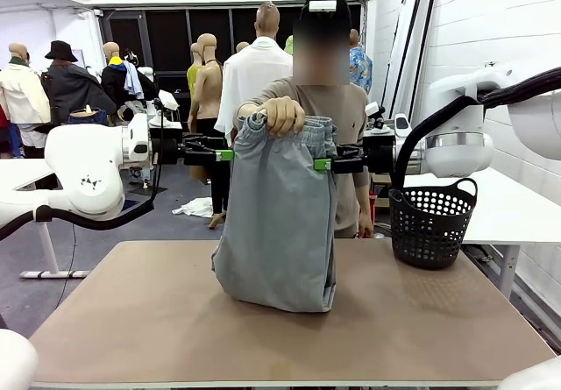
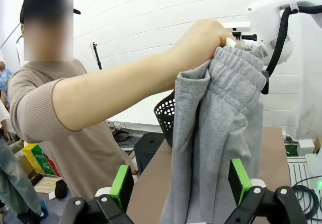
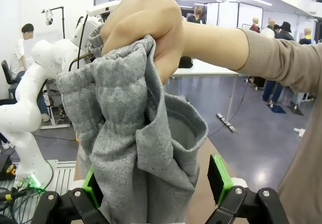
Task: Fold the training pants.
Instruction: Release the ends of the Training pants and then grab the overlapped ends.
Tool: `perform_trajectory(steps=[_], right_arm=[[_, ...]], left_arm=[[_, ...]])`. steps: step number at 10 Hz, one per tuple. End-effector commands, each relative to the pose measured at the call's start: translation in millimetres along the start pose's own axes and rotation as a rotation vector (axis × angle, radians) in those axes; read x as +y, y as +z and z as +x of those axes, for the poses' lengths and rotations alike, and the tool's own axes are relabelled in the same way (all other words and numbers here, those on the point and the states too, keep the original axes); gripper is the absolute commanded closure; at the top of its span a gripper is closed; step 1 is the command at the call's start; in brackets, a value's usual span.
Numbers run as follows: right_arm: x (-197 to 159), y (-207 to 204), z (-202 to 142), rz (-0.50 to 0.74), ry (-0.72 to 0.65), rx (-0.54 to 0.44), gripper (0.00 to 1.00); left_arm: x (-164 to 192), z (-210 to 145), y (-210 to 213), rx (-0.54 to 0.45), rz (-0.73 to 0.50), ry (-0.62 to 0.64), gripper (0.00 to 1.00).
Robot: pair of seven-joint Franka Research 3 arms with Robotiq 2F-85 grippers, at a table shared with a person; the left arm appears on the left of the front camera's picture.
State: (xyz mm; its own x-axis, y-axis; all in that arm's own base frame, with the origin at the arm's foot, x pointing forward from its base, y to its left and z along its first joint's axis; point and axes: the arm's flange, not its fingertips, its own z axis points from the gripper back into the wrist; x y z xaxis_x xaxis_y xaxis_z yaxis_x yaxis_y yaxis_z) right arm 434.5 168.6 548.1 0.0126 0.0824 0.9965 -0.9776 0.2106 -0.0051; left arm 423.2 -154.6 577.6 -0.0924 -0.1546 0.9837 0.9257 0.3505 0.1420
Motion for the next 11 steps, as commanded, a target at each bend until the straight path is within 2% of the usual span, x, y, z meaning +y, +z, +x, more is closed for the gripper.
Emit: perform_trajectory(steps=[1, 7, 11], right_arm=[[-12, -6, 0, 0.008, 0.017, -0.047, 0.0], [-25, -7, -4, 0.122, 0.03, -0.098, 0.0], [-27, -17, 0, 0.195, 0.043, -0.087, 0.0]], left_arm=[[7, -2, -6, -0.005, -0.073, -0.005, 0.0], [31, -4, -37, 0.05, -0.195, -0.008, 0.0], [42, -3, -55, 0.033, -0.218, 0.005, 0.0]])
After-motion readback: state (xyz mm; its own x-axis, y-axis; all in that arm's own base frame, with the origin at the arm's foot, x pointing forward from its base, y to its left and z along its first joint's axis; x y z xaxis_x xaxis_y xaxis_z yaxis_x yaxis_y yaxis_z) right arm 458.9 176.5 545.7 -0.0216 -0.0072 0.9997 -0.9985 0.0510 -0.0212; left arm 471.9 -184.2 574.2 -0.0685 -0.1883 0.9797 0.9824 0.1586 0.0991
